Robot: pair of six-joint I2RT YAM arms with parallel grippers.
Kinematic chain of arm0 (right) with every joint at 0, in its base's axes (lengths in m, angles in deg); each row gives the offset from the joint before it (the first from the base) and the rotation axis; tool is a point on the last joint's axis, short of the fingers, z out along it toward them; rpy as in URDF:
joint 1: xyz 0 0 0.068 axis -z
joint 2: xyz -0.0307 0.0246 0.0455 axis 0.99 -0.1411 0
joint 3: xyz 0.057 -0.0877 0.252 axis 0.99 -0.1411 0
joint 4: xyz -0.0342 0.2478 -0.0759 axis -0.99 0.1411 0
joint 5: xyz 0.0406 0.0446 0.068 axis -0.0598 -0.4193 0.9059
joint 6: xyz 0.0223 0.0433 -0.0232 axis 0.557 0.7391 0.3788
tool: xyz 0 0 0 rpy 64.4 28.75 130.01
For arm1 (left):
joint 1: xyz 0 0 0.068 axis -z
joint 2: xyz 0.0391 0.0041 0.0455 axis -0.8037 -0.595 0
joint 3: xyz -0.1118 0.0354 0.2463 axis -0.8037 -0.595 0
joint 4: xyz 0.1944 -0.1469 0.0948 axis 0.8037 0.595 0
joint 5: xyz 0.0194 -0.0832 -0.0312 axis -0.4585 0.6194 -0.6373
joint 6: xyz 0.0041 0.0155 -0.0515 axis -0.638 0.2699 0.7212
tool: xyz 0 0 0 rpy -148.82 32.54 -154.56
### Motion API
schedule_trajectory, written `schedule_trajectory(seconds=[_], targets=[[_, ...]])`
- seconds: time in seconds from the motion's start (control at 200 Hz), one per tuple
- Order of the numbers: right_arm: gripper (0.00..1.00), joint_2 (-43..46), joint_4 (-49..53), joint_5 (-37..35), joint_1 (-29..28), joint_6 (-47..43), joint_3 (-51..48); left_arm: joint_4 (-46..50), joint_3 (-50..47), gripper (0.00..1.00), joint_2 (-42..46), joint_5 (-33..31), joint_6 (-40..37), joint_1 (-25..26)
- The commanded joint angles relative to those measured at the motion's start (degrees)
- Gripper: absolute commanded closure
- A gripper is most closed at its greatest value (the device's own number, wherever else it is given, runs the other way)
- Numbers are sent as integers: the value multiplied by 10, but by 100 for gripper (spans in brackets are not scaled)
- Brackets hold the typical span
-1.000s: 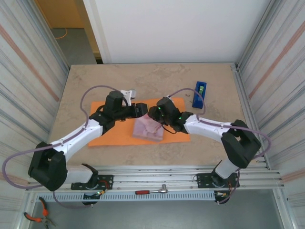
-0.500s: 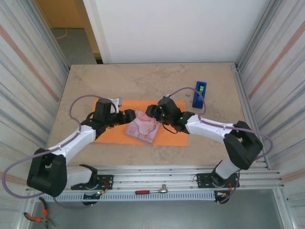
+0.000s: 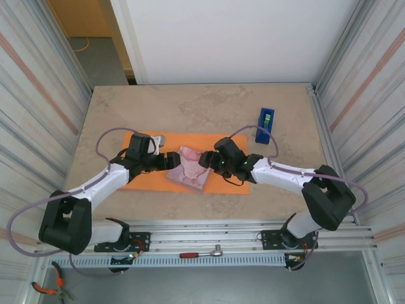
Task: Wrap the gift box in paper
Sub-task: Rotate the gift box with the wrapping paper.
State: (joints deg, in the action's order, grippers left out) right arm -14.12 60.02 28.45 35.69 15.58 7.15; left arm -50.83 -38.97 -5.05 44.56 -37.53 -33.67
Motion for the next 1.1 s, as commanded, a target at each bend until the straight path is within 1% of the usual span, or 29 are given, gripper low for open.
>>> schedule_trajectory(seconds=[0.0, 0.125, 0.261, 0.351, 0.556, 0.606, 0.641, 0.691, 0.706, 0.737, 0.797, 0.927, 1.097], targets=[[31, -30, -29, 27, 0, 22, 4, -1, 9, 22, -16, 28, -9, -6], [39, -41, -38, 39, 23, 23, 1, -22, -3, 25, -24, 55, 6, -3], [46, -44, -41, 51, 57, 10, -1, -51, -19, 29, -18, 68, 26, 16], [48, -42, -36, 60, 79, -7, 1, -68, -24, 31, -16, 69, 39, 35], [49, -38, -26, 78, 117, -35, 3, -101, -25, 32, -24, 62, 74, 80], [48, -31, -20, 81, 124, -42, 2, -103, -24, 32, -23, 54, 81, 87], [45, -24, -11, 79, 128, -46, 2, -101, -24, 32, -22, 46, 85, 89], [34, -9, 5, 72, 131, -56, 2, -96, -25, 32, -18, 33, 89, 89], [30, -5, 11, 67, 131, -58, 2, -92, -24, 32, -17, 28, 89, 89], [25, 6, 25, 56, 131, -64, 1, -83, -24, 31, -14, 14, 88, 89], [19, 23, 49, 44, 131, -72, -1, -76, -25, 29, -7, -8, 83, 89], [17, 53, 66, 40, 123, -70, -26, -62, -24, 26, -7, -33, 74, 87], [18, 64, 59, 38, 87, -51, -53, -73, -27, 25, -25, -23, 69, 87]])
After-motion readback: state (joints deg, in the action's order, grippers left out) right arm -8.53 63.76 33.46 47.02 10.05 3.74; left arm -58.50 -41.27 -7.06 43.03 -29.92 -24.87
